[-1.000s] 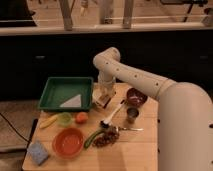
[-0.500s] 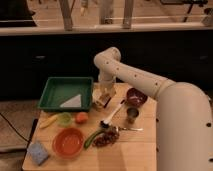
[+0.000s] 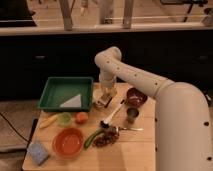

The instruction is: Place eraser in paper cup

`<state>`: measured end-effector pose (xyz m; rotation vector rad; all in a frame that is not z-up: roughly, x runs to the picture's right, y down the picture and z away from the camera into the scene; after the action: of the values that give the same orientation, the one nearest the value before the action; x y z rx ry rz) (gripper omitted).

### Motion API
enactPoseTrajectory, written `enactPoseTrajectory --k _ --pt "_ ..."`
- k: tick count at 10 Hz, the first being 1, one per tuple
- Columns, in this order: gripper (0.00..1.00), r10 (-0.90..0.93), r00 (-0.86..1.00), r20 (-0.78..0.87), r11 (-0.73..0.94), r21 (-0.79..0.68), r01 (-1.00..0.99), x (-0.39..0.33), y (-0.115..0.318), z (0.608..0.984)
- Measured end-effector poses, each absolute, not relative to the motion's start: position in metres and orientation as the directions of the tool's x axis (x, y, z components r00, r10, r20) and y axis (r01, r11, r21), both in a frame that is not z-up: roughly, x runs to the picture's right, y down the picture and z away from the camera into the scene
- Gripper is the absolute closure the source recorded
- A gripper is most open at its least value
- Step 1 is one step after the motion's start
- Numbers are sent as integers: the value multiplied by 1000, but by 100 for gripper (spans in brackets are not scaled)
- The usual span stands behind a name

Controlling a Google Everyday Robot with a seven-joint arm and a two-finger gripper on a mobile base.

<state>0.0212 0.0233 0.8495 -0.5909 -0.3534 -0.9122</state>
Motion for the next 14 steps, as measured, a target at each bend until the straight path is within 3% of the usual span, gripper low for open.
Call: enactPoseTrajectory --k 14 --pt "100 -661 444 605 404 -211 890 -26 1 834"
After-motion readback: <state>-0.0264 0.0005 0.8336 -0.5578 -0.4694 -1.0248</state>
